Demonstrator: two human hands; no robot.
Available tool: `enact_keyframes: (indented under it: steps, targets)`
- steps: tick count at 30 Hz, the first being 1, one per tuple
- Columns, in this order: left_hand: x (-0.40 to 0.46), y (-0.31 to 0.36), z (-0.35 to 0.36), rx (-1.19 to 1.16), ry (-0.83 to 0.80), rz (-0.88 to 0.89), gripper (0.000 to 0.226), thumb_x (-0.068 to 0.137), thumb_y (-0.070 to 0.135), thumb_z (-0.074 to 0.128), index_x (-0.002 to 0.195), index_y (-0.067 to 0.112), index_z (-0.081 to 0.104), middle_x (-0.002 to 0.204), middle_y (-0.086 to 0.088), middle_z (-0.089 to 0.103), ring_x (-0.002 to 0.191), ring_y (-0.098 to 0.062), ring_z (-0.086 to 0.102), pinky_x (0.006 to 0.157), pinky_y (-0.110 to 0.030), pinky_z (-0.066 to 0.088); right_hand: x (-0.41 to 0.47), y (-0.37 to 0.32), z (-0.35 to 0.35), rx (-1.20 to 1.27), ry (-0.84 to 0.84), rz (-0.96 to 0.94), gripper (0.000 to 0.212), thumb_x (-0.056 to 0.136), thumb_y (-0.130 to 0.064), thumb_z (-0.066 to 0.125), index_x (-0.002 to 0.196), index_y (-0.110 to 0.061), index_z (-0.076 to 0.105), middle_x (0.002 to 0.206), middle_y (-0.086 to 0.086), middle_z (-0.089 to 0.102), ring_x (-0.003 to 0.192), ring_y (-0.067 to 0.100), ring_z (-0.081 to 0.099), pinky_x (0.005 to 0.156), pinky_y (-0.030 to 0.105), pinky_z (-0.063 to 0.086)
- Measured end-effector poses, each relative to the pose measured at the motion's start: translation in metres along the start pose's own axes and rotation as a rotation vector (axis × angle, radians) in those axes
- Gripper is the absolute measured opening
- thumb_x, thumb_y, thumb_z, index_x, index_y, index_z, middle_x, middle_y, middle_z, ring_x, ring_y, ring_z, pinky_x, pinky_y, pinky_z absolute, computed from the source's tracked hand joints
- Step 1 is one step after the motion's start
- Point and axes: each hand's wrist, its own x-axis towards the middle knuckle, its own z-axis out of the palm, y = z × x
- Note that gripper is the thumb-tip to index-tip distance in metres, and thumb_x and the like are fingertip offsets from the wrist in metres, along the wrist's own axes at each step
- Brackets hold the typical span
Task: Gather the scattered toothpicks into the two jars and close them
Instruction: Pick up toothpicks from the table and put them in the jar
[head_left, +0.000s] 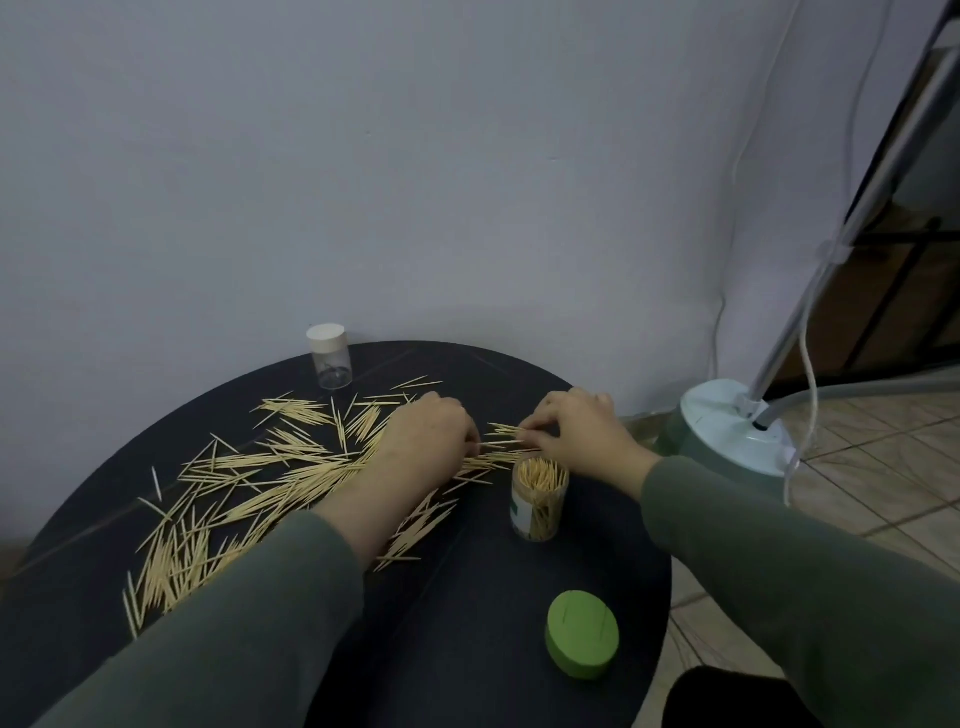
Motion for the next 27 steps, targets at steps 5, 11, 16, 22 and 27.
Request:
enact_keyframes:
  steps: [5, 11, 16, 22, 27]
  targets:
    - [-0.006, -0.004, 0.0, -0.077, 0.063, 0.005, 0.024, 0.095, 0.038, 0.055, 0.115, 0.032, 0.067, 0.117, 0.008, 0.058, 0.11, -0.012, 0.05, 0.087, -0.031, 0.047, -0.005, 0.002, 0.001, 0.158, 0.005, 0.058, 0.021, 0.092, -0.043, 0.059, 0.105, -0.034, 0.071, 0.098, -0.016, 0.059, 0.099, 0.008, 0.052, 0.101, 0.045, 0.037]
    - [-0.014, 0.0, -0.003, -0.452, 0.149, -0.084, 0.021, 0.093, 0.036, 0.059, 0.109, 0.029, 0.071, 0.097, 0.013, 0.065, 0.085, -0.003, 0.056, 0.076, -0.026, 0.049, -0.011, 0.004, -0.003, 0.385, 0.058, 0.095, 0.004, 0.091, -0.04, 0.059, 0.09, -0.042, 0.062, 0.09, -0.015, 0.058, 0.092, 0.011, 0.054, 0.094, 0.047, 0.044]
    - [-0.02, 0.012, -0.011, -0.969, 0.244, -0.156, 0.023, 0.092, 0.033, 0.061, 0.111, 0.023, 0.071, 0.095, 0.011, 0.07, 0.079, 0.002, 0.056, 0.075, -0.02, 0.048, -0.023, -0.005, -0.024, 0.697, 0.172, 0.059, 0.008, 0.095, -0.025, 0.057, 0.098, -0.026, 0.065, 0.087, -0.005, 0.064, 0.086, 0.011, 0.058, 0.074, 0.021, 0.046]
    - [-0.029, 0.034, -0.011, -1.349, 0.242, -0.199, 0.027, 0.092, 0.03, 0.063, 0.115, 0.02, 0.07, 0.115, 0.011, 0.068, 0.108, -0.001, 0.059, 0.09, -0.022, 0.047, -0.038, -0.011, -0.034, 0.854, 0.249, 0.011, 0.01, 0.092, -0.024, 0.059, 0.093, -0.032, 0.065, 0.094, -0.002, 0.068, 0.096, 0.017, 0.062, 0.087, 0.027, 0.05]
    - [-0.035, 0.047, -0.003, -1.536, 0.137, -0.236, 0.028, 0.093, 0.027, 0.06, 0.118, 0.017, 0.068, 0.095, 0.024, 0.063, 0.089, 0.009, 0.058, 0.089, -0.022, 0.048, -0.045, -0.009, -0.032, 0.756, 0.064, 0.043, 0.004, 0.088, -0.028, 0.066, 0.087, -0.031, 0.069, 0.09, 0.011, 0.07, 0.087, 0.025, 0.064, 0.083, 0.038, 0.054]
